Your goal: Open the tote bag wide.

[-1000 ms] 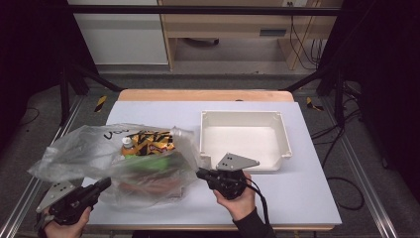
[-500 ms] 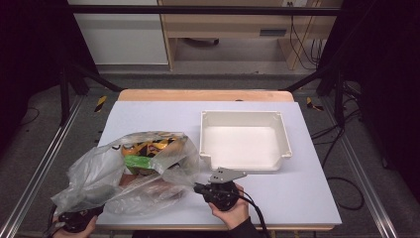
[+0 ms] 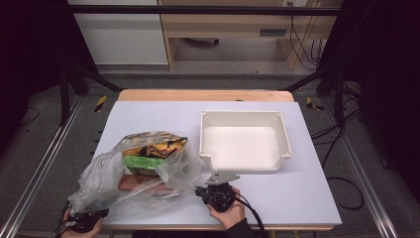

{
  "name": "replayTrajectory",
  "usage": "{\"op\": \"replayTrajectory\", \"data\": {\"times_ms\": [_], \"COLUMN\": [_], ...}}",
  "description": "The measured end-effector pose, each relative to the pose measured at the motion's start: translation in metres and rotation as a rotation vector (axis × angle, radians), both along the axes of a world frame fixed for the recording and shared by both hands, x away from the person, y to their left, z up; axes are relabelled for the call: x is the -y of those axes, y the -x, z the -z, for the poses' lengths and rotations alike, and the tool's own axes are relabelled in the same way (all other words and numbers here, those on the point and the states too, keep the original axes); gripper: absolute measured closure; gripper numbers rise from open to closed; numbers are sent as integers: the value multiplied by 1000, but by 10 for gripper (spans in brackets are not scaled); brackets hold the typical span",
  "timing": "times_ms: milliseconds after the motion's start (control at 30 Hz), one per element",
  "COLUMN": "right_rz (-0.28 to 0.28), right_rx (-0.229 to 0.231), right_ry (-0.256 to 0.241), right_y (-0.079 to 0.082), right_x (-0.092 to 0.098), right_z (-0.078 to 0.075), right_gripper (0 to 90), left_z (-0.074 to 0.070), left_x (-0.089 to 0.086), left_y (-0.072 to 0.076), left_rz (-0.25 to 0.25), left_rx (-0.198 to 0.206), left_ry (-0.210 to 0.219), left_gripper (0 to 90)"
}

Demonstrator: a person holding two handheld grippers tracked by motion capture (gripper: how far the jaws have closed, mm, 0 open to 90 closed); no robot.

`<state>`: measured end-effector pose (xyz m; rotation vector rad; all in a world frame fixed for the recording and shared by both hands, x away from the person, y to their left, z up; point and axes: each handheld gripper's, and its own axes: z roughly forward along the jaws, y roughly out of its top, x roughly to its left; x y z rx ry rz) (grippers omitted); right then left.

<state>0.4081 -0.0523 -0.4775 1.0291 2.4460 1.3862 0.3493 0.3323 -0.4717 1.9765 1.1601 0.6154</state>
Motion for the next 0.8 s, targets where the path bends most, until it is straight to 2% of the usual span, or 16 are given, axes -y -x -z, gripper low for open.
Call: {"op": "replayTrajectory", "data": {"times_ms": [100,233,300,367,400,433,467,500,533,567,600,633,667,733,767,800], "right_rz": [13,15,12,9,5,5,9,14,16,20,22,26,23,21,12,2], "right_rx": [5,4,17,46,87,87,106,127,153,170,189,224,240,255,268,291], "right_ry": [32,47,59,50,25,25,2,-16,-33,-57,-79,-116,-126,-134,-141,-145], "right_y": [-2,-2,-1,0,2,2,4,5,6,7,9,12,14,15,16,17], "right_x": [-4,-7,-7,-6,-3,-3,-2,0,3,4,6,8,8,6,4,-2], "right_z": [5,7,7,4,-4,-4,-9,-15,-22,-29,-36,-50,-57,-63,-68,-75], "right_gripper": [863,822,761,668,597,597,560,526,491,468,455,437,436,434,432,443], "left_z": [8,10,11,10,9,7,4,2,0,-2,-4,-6,-8,-11,-12,-15], "left_x": [3,3,2,0,-1,-1,-3,-1,-2,-2,-3,-4,-4,-6,-8,-14], "left_y": [-4,-6,-7,-7,-6,-5,-4,-4,-3,-3,-2,-1,0,3,5,7], "left_rz": [-6,-5,-12,-8,-6,-5,-5,-21,-18,-24,-30,-38,-45,-59,-62,-47], "left_rx": [-13,-12,-13,-8,-1,11,25,48,53,63,75,86,93,110,117,110], "left_ry": [2,3,11,21,18,23,23,65,83,120,133,141,155,177,178,137], "left_gripper": [845,831,806,758,676,676,620,564,496,419,367,296,257,237,215,181]}}
